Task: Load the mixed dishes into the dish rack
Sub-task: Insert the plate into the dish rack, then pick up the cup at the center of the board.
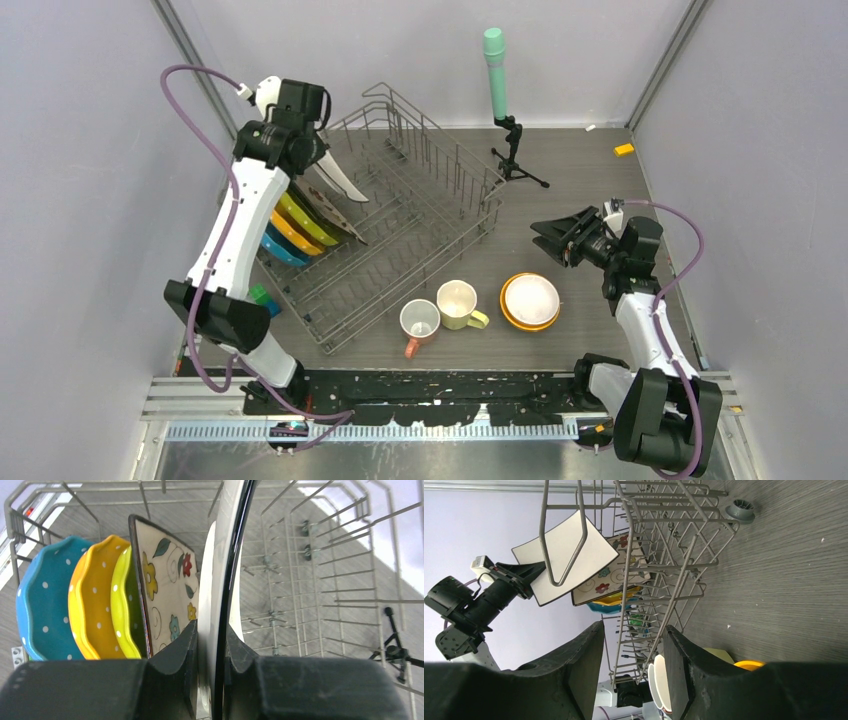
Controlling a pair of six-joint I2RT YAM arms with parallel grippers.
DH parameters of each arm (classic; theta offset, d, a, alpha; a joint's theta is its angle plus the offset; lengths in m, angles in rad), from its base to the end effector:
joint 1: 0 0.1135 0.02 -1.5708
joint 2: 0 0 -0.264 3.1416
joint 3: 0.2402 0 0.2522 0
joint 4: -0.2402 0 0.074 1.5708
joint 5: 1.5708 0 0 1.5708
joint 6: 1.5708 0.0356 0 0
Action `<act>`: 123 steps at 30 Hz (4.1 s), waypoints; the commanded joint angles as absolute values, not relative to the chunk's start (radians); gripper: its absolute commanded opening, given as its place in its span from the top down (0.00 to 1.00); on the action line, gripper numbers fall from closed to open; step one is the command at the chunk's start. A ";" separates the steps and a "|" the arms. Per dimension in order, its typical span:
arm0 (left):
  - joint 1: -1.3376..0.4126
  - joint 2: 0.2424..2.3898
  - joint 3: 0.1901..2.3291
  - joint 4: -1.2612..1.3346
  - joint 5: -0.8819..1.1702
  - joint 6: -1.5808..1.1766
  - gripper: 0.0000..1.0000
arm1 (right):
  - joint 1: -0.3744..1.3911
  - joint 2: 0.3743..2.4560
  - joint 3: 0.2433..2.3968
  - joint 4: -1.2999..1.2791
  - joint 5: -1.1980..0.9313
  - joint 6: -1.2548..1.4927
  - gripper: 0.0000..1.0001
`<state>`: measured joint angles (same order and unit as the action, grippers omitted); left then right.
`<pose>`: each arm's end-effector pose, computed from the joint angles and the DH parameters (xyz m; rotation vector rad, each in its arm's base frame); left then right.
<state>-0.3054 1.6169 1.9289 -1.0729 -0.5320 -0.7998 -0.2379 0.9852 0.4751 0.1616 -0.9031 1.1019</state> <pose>0.3132 -0.0798 0.4373 -0.7847 2.0630 0.0151 0.2082 -0.0217 0.2335 0.6870 1.9276 1.4217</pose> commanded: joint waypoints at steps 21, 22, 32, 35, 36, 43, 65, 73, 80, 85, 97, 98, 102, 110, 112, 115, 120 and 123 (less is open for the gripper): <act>-0.289 1.725 1.929 -1.027 -0.541 -0.854 1.00 | -0.219 1.009 0.509 0.210 -0.897 1.090 0.48; -0.288 1.734 1.926 -1.024 -0.530 -0.850 1.00 | -0.219 1.009 0.512 0.201 -0.897 1.086 0.48; -0.263 1.742 1.842 -0.995 -0.463 -0.845 0.89 | -0.220 1.019 0.528 0.162 -0.896 1.060 0.48; -0.260 1.750 1.846 -0.991 -0.423 -0.819 0.80 | -0.219 1.023 0.534 0.156 -0.898 1.056 0.48; -0.259 1.752 1.850 -0.990 -0.412 -0.807 0.78 | -0.219 1.024 0.536 0.156 -0.899 1.056 0.48; -0.259 1.738 1.867 -0.995 -0.389 -0.758 0.42 | -0.220 1.022 0.544 0.131 -0.908 1.049 0.48; -0.258 1.501 1.832 -0.878 -0.188 -0.486 0.12 | -0.219 0.885 0.562 0.010 -0.893 1.030 0.45; -0.258 1.289 1.640 -0.712 0.080 -0.421 0.04 | -0.214 0.813 0.567 -0.071 -0.902 1.028 0.44; -0.258 1.115 1.480 -0.680 0.290 -0.438 0.03 | -0.173 0.739 0.583 -0.173 -0.869 1.001 0.42; -0.258 0.975 1.363 -0.711 0.368 -0.454 0.03 | -0.070 0.712 0.595 -0.188 -0.830 1.023 0.40; -0.259 0.703 1.125 -0.791 0.480 -0.507 0.03 | 0.334 0.681 0.658 -0.430 -0.542 0.917 0.35; -0.258 0.692 1.113 -0.794 0.487 -0.507 0.03 | 0.353 0.677 0.663 -0.449 -0.504 0.915 0.35; -0.258 0.665 1.066 -0.803 0.537 -0.511 0.04 | 0.455 0.670 0.682 -0.507 -0.401 0.908 0.35; -0.265 0.630 0.980 -0.841 0.651 -0.508 0.10 | 0.692 0.726 0.689 -0.554 -0.169 0.916 0.36; -0.271 0.588 0.956 -0.874 0.610 -0.506 0.11 | 0.792 0.743 0.686 -0.542 -0.106 0.928 0.36; -0.273 0.530 0.890 -0.891 0.573 -0.544 0.14 | 0.879 0.768 0.680 -0.526 0.029 0.948 0.36; -0.283 0.500 0.866 -0.893 0.553 -0.599 0.19 | 0.947 0.813 0.697 -0.486 0.138 0.976 0.36; -0.296 0.542 0.895 -0.924 0.502 -0.561 0.20 | 0.948 0.845 0.726 -0.478 0.200 0.949 0.36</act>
